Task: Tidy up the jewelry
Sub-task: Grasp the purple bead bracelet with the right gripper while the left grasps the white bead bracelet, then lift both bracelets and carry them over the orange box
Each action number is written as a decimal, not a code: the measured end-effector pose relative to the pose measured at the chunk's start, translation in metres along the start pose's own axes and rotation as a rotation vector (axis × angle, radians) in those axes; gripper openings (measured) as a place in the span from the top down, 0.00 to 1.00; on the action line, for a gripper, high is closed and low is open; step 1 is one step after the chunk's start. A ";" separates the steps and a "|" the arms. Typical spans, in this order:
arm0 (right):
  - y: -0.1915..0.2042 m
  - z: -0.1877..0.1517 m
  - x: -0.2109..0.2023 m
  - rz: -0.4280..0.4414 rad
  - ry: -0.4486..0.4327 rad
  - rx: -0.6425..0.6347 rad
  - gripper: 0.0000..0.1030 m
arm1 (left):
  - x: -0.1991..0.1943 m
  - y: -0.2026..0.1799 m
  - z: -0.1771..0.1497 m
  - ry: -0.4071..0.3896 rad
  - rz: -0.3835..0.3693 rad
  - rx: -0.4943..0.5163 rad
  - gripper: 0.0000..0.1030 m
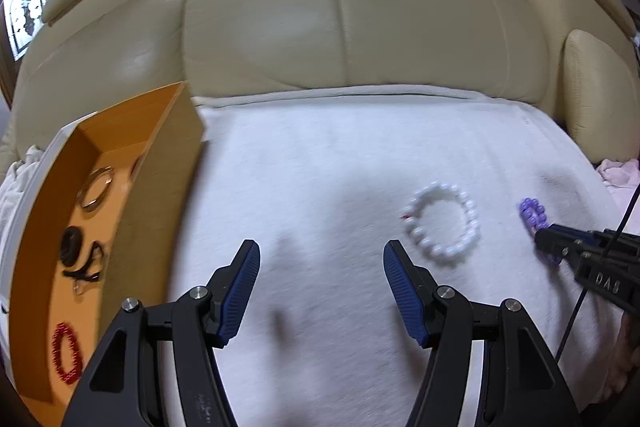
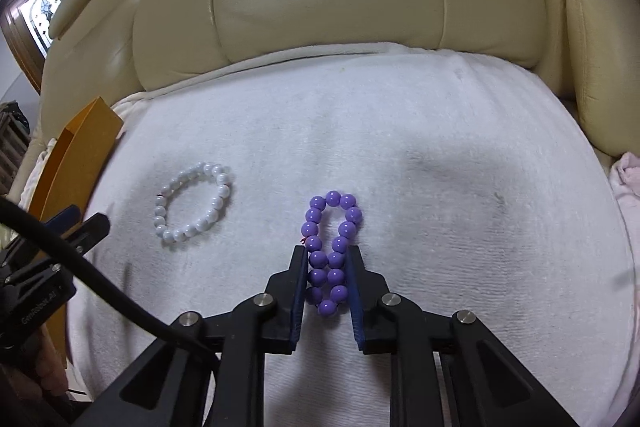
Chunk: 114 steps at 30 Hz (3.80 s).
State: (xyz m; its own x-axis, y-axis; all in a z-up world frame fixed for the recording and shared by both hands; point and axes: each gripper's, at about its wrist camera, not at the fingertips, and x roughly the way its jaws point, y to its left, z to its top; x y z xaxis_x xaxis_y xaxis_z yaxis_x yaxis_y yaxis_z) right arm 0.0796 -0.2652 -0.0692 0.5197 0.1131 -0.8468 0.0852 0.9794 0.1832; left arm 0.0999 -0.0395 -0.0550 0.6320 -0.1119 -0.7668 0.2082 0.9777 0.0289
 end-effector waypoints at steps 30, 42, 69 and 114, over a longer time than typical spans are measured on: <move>-0.016 -0.004 -0.009 0.051 0.010 0.010 0.78 | 0.045 -0.054 0.016 -0.006 -0.118 0.079 0.79; -0.010 -0.001 -0.007 0.047 0.001 0.028 0.78 | 0.029 -0.016 0.009 0.024 -0.173 0.013 0.86; 0.022 0.001 -0.033 0.107 -0.132 -0.043 0.79 | -0.045 0.023 -0.002 -0.098 -0.193 0.001 0.91; 0.156 -0.026 -0.058 0.284 -0.263 -0.224 0.79 | -0.151 0.119 -0.016 -0.399 0.001 -0.154 0.91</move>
State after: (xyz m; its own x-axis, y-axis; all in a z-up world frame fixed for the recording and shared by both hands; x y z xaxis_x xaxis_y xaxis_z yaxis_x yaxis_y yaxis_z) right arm 0.0407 -0.1147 -0.0043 0.6972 0.3645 -0.6172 -0.2633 0.9311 0.2525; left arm 0.0174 0.0971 0.0542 0.8779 -0.1417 -0.4574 0.1127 0.9895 -0.0903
